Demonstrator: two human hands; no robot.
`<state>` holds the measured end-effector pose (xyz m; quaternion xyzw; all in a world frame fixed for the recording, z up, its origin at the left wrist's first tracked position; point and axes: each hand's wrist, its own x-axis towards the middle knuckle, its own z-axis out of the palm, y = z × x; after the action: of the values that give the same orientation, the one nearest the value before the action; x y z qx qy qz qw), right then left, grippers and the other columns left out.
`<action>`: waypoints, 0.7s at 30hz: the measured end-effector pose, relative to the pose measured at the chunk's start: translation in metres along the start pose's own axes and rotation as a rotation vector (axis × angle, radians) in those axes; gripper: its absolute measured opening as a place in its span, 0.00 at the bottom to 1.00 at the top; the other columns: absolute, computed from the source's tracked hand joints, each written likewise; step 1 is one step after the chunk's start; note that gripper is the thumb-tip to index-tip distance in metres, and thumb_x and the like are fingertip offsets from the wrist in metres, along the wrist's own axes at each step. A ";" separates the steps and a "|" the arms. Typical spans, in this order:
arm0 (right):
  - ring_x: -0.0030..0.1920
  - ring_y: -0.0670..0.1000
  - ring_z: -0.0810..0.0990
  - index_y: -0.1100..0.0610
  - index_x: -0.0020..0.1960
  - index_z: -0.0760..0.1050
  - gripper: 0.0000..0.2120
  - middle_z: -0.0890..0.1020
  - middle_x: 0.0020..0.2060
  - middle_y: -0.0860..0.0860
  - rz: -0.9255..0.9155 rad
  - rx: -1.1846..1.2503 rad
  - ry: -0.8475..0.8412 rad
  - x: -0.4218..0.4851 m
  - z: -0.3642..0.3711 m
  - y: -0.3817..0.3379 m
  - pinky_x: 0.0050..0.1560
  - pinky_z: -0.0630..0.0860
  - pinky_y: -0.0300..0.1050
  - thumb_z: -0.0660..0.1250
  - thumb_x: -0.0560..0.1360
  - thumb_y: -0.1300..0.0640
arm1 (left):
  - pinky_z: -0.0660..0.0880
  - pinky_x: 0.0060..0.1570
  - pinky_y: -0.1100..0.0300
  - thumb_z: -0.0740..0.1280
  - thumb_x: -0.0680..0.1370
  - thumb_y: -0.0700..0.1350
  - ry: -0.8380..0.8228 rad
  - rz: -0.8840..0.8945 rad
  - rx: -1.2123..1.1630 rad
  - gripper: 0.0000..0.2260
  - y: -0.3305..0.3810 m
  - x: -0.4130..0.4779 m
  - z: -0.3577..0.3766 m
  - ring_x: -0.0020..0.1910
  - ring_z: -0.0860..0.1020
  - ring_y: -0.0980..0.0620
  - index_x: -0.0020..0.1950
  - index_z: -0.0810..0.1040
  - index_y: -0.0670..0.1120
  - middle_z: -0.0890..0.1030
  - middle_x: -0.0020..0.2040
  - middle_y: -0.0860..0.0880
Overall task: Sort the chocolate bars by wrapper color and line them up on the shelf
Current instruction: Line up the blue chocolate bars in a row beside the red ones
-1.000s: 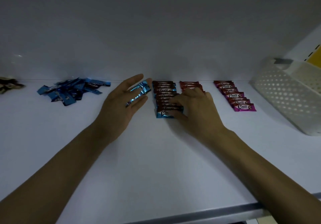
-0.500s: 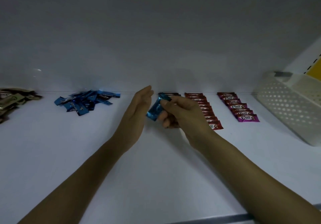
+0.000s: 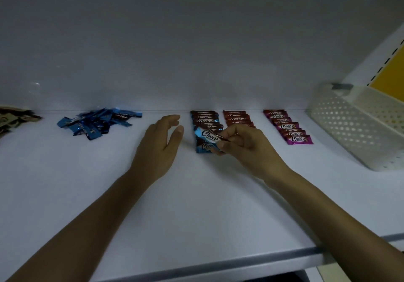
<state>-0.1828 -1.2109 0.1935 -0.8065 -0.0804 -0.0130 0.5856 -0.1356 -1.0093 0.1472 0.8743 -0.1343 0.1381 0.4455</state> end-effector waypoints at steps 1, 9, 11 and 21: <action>0.38 0.42 0.83 0.57 0.43 0.76 0.05 0.84 0.37 0.46 -0.027 -0.052 0.016 -0.001 -0.002 0.002 0.42 0.76 0.33 0.69 0.74 0.66 | 0.66 0.65 0.57 0.57 0.82 0.50 0.000 -0.006 0.007 0.18 0.000 0.000 0.000 0.66 0.71 0.51 0.72 0.68 0.48 0.75 0.66 0.50; 0.44 0.50 0.81 0.52 0.42 0.77 0.08 0.84 0.43 0.52 -0.034 -0.299 0.057 -0.002 -0.017 0.014 0.44 0.77 0.44 0.72 0.71 0.64 | 0.64 0.61 0.60 0.61 0.81 0.49 -0.033 -0.028 0.098 0.20 -0.002 0.000 0.002 0.64 0.71 0.50 0.72 0.67 0.47 0.74 0.67 0.49; 0.43 0.46 0.80 0.48 0.44 0.77 0.09 0.82 0.43 0.47 -0.038 -0.442 0.001 -0.004 -0.016 0.018 0.44 0.76 0.40 0.73 0.71 0.61 | 0.64 0.61 0.61 0.61 0.81 0.49 -0.034 -0.037 0.110 0.20 -0.002 0.000 0.003 0.65 0.71 0.50 0.72 0.67 0.47 0.74 0.67 0.49; 0.54 0.50 0.73 0.48 0.53 0.80 0.11 0.80 0.51 0.47 -0.201 -1.059 0.096 0.014 -0.009 0.019 0.48 0.55 0.43 0.65 0.75 0.45 | 0.60 0.69 0.51 0.62 0.79 0.56 -0.124 -0.023 0.441 0.27 0.004 -0.002 0.004 0.72 0.63 0.47 0.75 0.63 0.47 0.68 0.73 0.47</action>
<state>-0.1657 -1.2232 0.1801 -0.9782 -0.1128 -0.1445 0.0977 -0.1382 -1.0144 0.1474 0.9589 -0.1180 0.1052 0.2358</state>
